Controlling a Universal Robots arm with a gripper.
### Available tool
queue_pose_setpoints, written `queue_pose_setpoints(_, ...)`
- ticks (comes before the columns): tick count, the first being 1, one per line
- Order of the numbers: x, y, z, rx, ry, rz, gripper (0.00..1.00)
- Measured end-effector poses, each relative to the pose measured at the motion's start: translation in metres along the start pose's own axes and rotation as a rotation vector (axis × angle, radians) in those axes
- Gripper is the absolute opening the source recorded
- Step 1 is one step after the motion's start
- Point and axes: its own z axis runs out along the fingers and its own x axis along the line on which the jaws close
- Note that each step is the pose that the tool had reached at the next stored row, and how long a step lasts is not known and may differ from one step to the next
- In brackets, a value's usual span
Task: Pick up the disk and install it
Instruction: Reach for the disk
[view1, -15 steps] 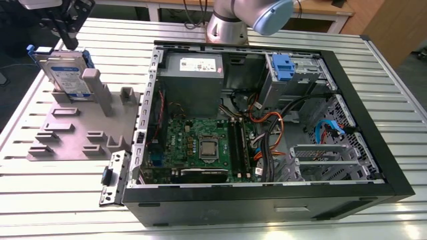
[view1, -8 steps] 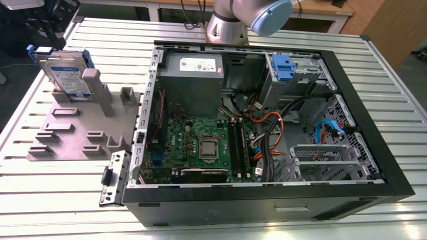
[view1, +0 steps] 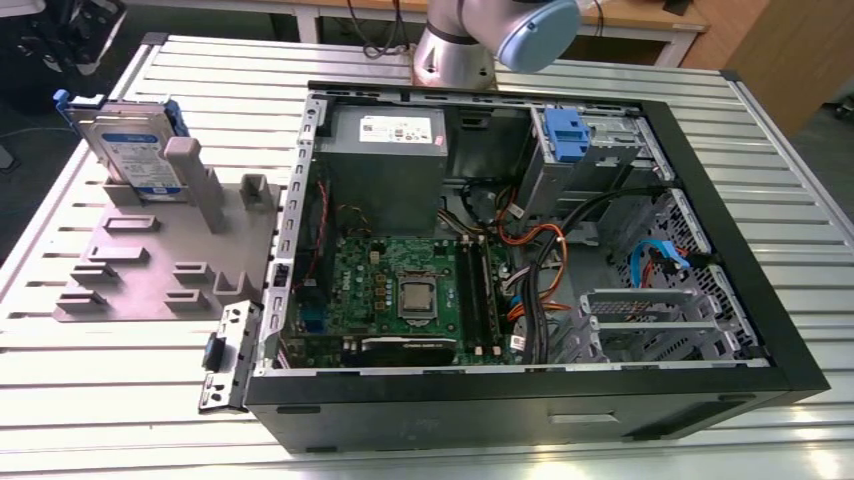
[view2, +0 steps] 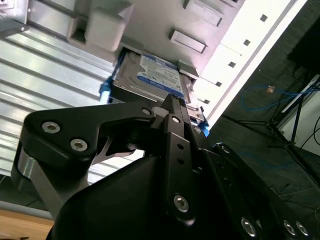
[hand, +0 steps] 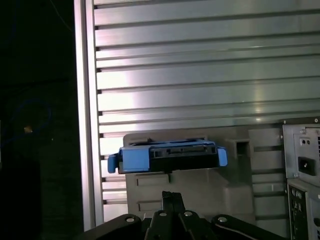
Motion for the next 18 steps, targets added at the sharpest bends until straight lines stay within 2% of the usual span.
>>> queue_pose_setpoints(5, 0.014, 0.0069, 0.0061, 0.0006, 0.0087, 0.0, 0.11)
queue_pose_setpoints(9, 0.0194, 0.0124, 0.0109, 0.0014, 0.0154, 0.001, 0.11)
queue_pose_setpoints(13, 0.0203, 0.0206, 0.0139, 0.0012, 0.0158, 0.001, 0.11)
queue_pose_setpoints(16, 0.0221, 0.023, 0.0145, 0.0013, 0.0153, 0.001, 0.11)
queue_pose_setpoints(18, 0.0248, 0.0235, 0.0148, 0.0008, 0.0101, 0.001, 0.11)
